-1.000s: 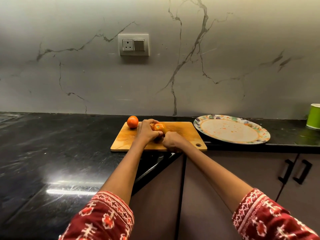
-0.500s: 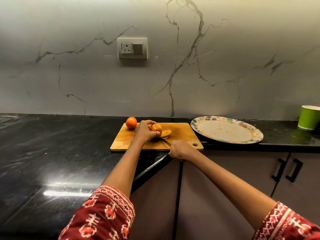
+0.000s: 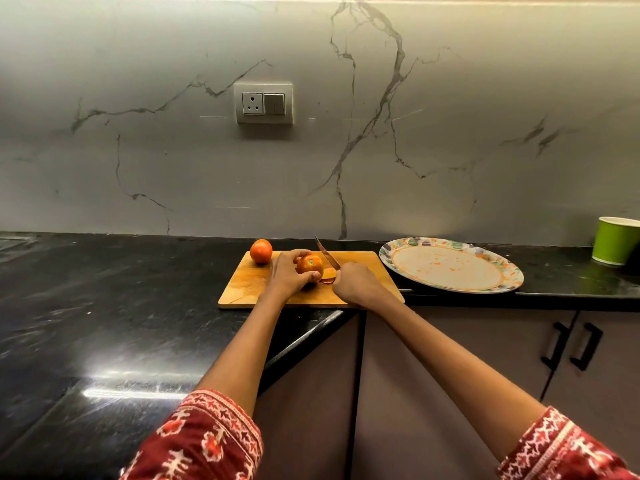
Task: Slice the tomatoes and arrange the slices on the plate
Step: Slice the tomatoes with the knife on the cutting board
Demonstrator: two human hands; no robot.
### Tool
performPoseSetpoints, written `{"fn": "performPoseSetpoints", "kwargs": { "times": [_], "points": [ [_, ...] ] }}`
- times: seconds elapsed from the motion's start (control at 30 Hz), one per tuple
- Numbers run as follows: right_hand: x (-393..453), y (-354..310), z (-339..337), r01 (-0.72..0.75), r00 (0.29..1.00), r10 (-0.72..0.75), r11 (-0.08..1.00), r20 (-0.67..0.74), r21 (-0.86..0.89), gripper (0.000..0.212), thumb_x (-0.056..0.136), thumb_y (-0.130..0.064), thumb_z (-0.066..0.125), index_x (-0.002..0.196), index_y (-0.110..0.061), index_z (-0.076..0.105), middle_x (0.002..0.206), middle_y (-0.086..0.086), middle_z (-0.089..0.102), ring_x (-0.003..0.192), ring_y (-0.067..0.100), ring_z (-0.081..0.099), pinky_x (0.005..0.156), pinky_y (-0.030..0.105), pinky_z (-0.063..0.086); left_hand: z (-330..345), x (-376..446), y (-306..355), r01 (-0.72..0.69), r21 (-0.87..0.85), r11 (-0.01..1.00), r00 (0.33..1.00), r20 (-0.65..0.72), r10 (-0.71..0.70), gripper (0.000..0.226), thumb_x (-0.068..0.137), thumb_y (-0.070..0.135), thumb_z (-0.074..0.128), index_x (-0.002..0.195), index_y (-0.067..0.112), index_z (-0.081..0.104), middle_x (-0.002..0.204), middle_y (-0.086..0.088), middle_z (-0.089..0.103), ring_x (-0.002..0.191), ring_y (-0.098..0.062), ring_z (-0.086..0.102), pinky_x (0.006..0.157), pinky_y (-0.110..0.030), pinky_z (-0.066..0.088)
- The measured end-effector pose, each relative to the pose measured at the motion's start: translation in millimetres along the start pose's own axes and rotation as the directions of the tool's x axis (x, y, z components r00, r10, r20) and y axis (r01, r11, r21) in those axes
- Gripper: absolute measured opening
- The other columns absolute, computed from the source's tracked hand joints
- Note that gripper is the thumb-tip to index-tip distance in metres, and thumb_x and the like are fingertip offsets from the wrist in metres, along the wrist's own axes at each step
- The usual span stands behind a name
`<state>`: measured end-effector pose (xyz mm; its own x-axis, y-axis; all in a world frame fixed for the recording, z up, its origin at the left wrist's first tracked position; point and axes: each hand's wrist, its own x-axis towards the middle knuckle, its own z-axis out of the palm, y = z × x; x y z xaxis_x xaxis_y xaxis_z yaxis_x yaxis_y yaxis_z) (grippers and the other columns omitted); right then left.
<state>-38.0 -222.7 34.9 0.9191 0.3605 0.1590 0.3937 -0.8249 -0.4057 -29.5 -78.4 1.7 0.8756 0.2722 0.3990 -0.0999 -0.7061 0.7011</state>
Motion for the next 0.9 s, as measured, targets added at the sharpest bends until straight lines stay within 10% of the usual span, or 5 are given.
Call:
{"fn": "performPoseSetpoints", "kwargs": {
  "times": [0.9],
  "points": [
    [11,-4,25,0.006,1.000,-0.005,0.999,-0.025,0.033,0.026,0.093,-0.013,0.047,0.112,0.000,0.058,0.111,0.016,0.062,0.093,0.025,0.059,0.071,0.028,0.044,-2,7,4,0.025,0.119,0.993,1.000,-0.018,-0.023,0.053,0.074,0.023,0.076,0.123,0.013,0.056,0.125,-0.011,0.056,0.116,-0.025,0.051,0.094,-0.037,0.045]
  ]
}}
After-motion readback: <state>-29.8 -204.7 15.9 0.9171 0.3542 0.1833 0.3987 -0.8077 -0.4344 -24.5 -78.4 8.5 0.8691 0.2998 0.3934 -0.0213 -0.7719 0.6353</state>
